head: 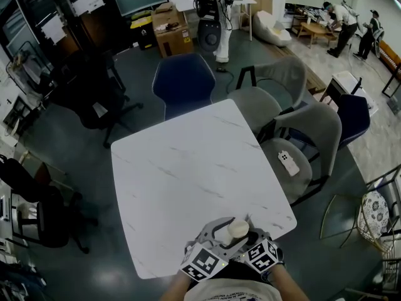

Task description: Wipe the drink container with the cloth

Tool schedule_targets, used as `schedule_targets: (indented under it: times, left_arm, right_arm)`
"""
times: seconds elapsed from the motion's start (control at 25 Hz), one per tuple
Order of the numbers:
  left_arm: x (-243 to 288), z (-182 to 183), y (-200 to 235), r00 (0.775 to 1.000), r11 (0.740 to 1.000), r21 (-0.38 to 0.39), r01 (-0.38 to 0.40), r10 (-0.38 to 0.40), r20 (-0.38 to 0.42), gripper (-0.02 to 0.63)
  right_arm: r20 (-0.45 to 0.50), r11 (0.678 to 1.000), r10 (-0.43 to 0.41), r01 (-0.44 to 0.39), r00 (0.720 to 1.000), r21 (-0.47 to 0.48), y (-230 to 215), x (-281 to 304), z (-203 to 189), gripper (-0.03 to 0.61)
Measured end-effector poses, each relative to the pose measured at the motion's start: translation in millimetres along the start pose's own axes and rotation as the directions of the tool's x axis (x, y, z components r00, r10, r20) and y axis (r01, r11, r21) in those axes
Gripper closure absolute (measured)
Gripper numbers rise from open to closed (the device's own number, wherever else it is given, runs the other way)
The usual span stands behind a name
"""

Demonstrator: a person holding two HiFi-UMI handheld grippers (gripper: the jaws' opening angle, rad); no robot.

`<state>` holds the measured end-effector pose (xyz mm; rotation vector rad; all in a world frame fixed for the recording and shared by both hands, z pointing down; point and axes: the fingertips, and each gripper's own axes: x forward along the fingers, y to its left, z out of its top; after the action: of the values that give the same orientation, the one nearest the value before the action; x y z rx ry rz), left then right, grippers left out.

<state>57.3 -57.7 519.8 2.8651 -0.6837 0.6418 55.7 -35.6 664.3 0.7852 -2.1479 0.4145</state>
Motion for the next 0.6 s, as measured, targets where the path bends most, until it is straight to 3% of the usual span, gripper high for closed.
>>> schedule_targets:
  times: [0.32, 0.6]
  left_arm:
    - [-0.9, -5.8, 3.1, 0.998, 0.998, 0.038, 0.057, -0.056, -0.028, 0.337]
    - [-1.6, -10.0, 4.1, 0.985, 0.977, 0.136, 0.162, -0.153, -0.078, 0.339]
  right_arm:
    - [0.045, 0.998, 0.059, -0.058, 0.997, -0.021, 1.4, -26.7, 21.3, 0.531]
    - [0.09, 0.994, 0.084, -0.077, 0.992, -0.072, -1.4, -55.1, 44.2, 0.532]
